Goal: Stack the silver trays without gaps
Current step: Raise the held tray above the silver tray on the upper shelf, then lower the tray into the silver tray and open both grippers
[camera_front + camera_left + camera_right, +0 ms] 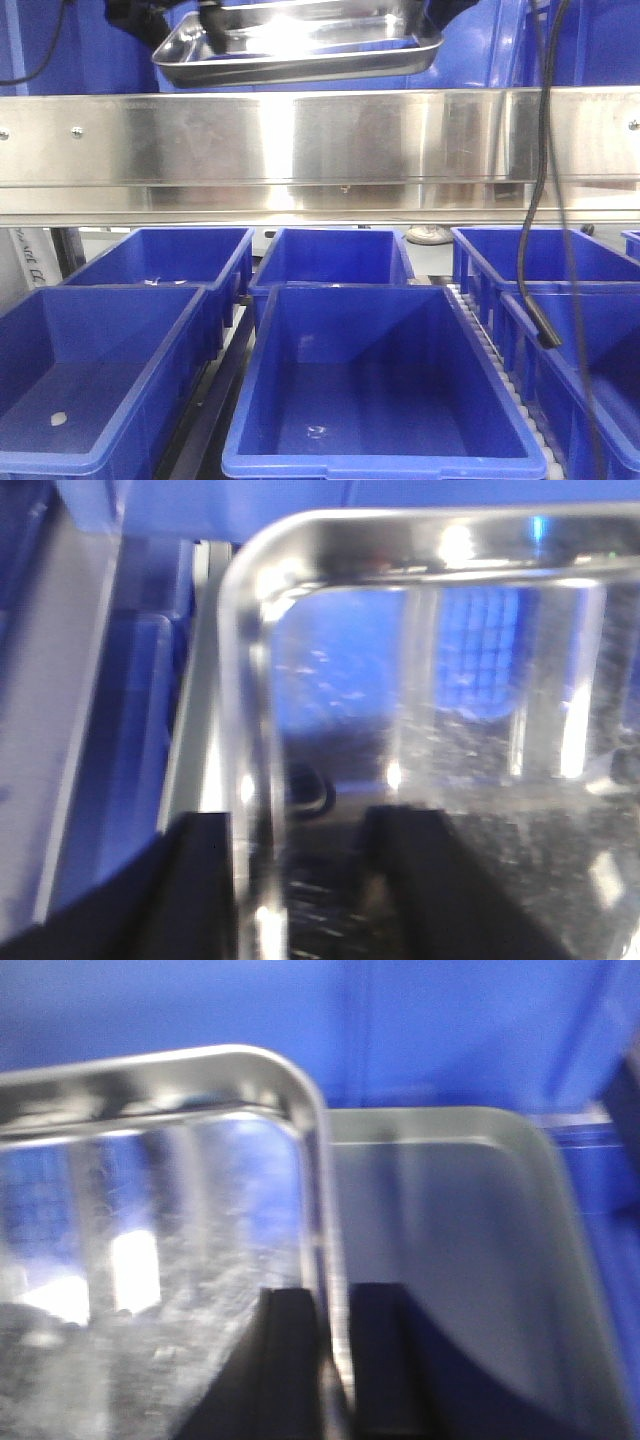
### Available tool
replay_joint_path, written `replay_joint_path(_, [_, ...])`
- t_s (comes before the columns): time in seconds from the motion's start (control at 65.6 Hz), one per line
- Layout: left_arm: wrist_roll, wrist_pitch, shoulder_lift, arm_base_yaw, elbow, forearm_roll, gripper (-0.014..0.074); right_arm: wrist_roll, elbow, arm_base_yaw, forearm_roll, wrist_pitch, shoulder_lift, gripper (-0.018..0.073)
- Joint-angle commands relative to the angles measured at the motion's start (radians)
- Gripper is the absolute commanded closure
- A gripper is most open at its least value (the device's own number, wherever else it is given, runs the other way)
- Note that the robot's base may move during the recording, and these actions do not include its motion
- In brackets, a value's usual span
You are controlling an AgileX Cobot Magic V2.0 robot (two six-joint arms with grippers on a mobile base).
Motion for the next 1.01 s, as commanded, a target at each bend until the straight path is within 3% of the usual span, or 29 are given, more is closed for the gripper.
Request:
replay_joint_path(0.0, [0.001,-0.065,-0.004,-0.020,-0.013,-0.039,0.0317,-0.001,-0.012,0.004,0.022,-0.056,-0.008,0.0343])
replay_joint_path(0.137, [0.001,-0.065,-0.004,0.003,-0.013,-0.031,0.0317,-0.001,-0.012,-0.007,0.011,-0.029,-0.008,0.0194])
replay_joint_path(0.594, [-0.006,-0.056,-0.004,0.033,-0.013,-0.033,0.0328,-0.001,-0.012,-0.007,-0.034,-0.025,-0.008,0.0192])
replay_joint_path(0.701, [-0.006,-0.042,-0.006,0.033,-0.013,-0.043,0.0426,-0.001,-0.012,-0.007,-0.034,-0.025,-0.014,0.0281])
replay_joint_path(0.823, [-0.006,-0.004,-0.031,0.033,-0.013,-0.097,0.0628,-0.001,-0.014,-0.003,-0.034,-0.025,-0.048,0.0487])
replay_joint_path(0.884, [-0.006,0.002,-0.047,0.031,-0.013,-0.101,0.0604,-0.001,-0.014,-0.001,-0.034,-0.025,-0.067,0.0589])
replay_joint_path(0.991, [-0.006,0.002,-0.074,0.031,-0.013,-0.101,0.0602,-0.001,-0.014,-0.001,-0.034,-0.025,-0.102,0.0573])
